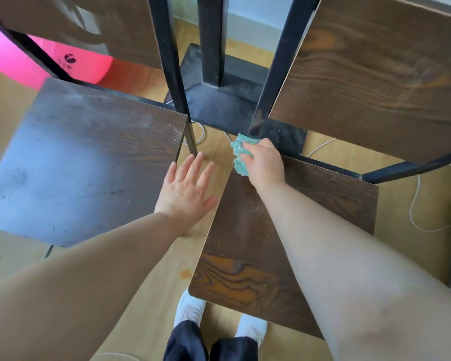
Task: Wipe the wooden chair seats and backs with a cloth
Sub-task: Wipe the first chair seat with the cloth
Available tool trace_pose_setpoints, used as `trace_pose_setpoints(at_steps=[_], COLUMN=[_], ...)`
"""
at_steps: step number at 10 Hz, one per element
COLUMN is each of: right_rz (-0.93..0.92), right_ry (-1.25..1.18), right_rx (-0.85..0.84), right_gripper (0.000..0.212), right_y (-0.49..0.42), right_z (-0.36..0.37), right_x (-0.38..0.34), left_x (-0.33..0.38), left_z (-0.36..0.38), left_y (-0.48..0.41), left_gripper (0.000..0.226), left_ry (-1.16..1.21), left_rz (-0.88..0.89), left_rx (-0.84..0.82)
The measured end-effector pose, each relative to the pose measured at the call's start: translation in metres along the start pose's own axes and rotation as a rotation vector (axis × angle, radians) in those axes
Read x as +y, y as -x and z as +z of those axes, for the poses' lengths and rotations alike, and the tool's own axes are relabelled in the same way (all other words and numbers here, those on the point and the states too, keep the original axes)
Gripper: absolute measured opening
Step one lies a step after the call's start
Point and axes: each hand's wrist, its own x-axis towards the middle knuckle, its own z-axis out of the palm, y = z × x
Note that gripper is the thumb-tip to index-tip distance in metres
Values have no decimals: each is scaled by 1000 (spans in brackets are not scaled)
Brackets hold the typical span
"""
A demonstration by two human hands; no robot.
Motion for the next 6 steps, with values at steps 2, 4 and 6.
trace_pose_setpoints(at_steps=[2,4,6], right_rz=[18,22,-232], right_ry=[57,-74,64], right_rx=[-82,-151,-309], right_gripper=[43,27,35], right_y=[-4,43,131], right_z=[8,23,43], right_x=[5,9,12], left_x=[-5,-2,2], left_z=[12,20,30], left_y=[10,35,82], left_gripper=[74,74,66], left_ry=[20,54,83], left_rz=[-3,-10,-29], left_rx=[-42,-76,-121])
